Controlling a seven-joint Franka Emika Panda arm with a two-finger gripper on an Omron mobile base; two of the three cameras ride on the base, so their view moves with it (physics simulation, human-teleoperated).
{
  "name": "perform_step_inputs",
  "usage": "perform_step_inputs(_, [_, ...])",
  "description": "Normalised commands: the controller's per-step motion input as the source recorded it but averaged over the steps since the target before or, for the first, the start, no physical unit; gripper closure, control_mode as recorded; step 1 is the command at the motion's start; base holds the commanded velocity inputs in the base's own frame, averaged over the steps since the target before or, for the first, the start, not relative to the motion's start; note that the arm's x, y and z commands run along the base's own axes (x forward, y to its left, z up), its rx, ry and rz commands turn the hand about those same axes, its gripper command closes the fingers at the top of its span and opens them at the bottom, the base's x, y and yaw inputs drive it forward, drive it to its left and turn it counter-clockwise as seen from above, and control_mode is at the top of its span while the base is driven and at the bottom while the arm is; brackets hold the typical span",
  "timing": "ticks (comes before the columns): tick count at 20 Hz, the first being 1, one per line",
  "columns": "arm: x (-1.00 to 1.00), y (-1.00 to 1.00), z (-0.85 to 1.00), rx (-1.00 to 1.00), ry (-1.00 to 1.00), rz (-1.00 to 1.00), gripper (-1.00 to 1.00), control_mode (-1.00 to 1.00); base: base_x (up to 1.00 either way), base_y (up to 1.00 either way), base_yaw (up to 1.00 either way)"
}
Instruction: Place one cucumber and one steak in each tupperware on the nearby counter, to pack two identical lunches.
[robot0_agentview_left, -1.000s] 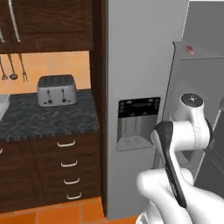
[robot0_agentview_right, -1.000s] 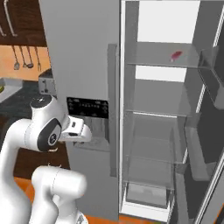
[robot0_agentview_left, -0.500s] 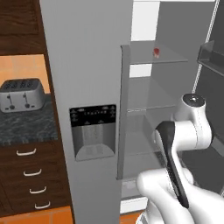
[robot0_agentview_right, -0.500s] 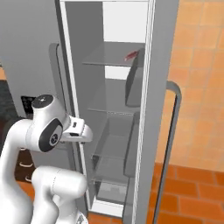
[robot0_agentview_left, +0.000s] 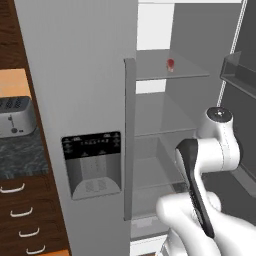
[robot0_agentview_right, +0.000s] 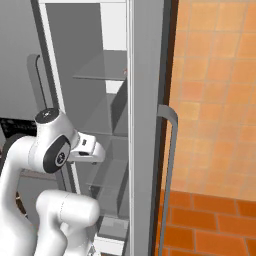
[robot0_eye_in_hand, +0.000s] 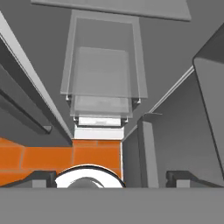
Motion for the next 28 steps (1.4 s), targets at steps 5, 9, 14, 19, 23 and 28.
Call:
perform_step_inputs(5, [0.29,0.03,0.23,0.00,-0.19,0.00,-1.00,-1.00,0.09,0.00,-0.01])
perform_step_inputs(9, [0.26,-0.04,0.98,0.08,-0.53,-0.05,-1.00,-1.00,0.00,0.00,0.00])
perform_step_inputs(14, [0.53,0.12,0.97,0.18,-0.38,-0.26,-1.00,-1.00,0.00,0.00,0.00])
perform_step_inputs(19, [0.70,0.10,0.99,0.07,-0.19,-0.18,-1.00,-1.00,0.00,0.00,0.00])
perform_step_inputs(23, [0.62,-0.01,0.93,0.15,-0.05,-0.12,-1.00,-1.00,0.00,0.00,0.00])
perform_step_inputs(28, [0.88,-0.28,0.47,0.17,0.17,-0.06,-1.00,-1.00,0.00,0.00,0.00])
